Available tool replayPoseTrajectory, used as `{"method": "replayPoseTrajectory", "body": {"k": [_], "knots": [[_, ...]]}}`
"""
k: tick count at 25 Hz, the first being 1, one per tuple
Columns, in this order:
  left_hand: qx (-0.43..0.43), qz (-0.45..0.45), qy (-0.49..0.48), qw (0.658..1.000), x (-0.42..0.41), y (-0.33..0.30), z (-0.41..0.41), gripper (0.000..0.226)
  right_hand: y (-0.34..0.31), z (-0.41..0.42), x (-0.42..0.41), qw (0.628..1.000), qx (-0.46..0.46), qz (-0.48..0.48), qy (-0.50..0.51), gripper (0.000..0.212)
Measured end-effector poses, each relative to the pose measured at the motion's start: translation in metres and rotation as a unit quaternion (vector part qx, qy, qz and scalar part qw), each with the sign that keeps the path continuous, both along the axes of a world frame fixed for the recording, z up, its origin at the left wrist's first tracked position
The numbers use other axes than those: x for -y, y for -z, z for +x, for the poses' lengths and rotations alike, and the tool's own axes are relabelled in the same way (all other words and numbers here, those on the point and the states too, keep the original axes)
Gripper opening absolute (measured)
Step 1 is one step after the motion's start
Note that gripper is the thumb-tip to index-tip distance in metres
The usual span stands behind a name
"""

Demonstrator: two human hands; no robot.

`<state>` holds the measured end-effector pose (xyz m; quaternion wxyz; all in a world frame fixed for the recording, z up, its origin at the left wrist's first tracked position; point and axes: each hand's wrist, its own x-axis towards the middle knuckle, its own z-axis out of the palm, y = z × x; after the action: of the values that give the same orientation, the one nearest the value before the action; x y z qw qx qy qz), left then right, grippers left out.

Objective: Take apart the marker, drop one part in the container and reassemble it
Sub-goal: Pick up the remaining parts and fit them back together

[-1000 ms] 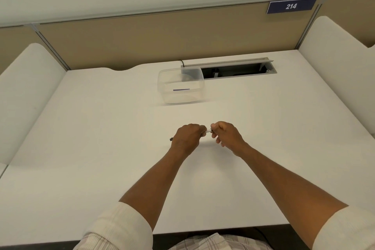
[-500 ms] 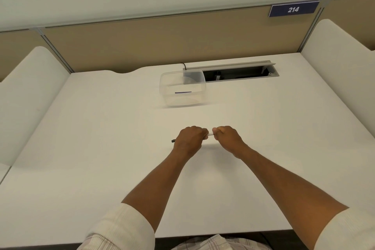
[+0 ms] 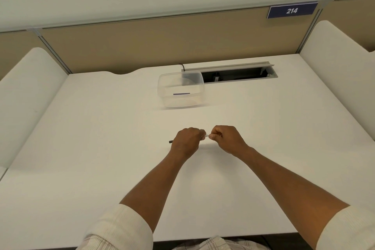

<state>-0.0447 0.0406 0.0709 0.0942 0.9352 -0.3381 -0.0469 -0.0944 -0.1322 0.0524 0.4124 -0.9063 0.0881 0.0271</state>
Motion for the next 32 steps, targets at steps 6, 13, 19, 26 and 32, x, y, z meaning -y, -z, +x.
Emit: {"method": "replayPoseTrajectory", "body": {"k": [6,13,19,26,32], "knots": [[0.005,0.023,0.016,1.000,0.004,-0.004,0.001,0.019,0.001,-0.003,0.000,1.000,0.003,-0.012,-0.005,0.038],[0.004,0.017,0.014,1.000,0.005,-0.004,0.006,0.019,0.002,0.000,-0.001,0.997,-0.049,0.061,0.025,0.046],[-0.006,0.012,0.004,1.000,0.000,0.004,0.009,0.017,0.005,0.001,0.005,0.999,0.040,0.006,-0.021,0.010],[0.005,0.012,0.017,1.000,0.003,0.002,0.010,0.018,0.003,0.005,0.005,1.000,0.013,-0.005,-0.016,0.030],[0.031,0.021,0.053,0.998,0.005,-0.001,0.014,0.017,-0.002,0.010,0.003,0.986,-0.097,0.130,0.033,0.039]]}}
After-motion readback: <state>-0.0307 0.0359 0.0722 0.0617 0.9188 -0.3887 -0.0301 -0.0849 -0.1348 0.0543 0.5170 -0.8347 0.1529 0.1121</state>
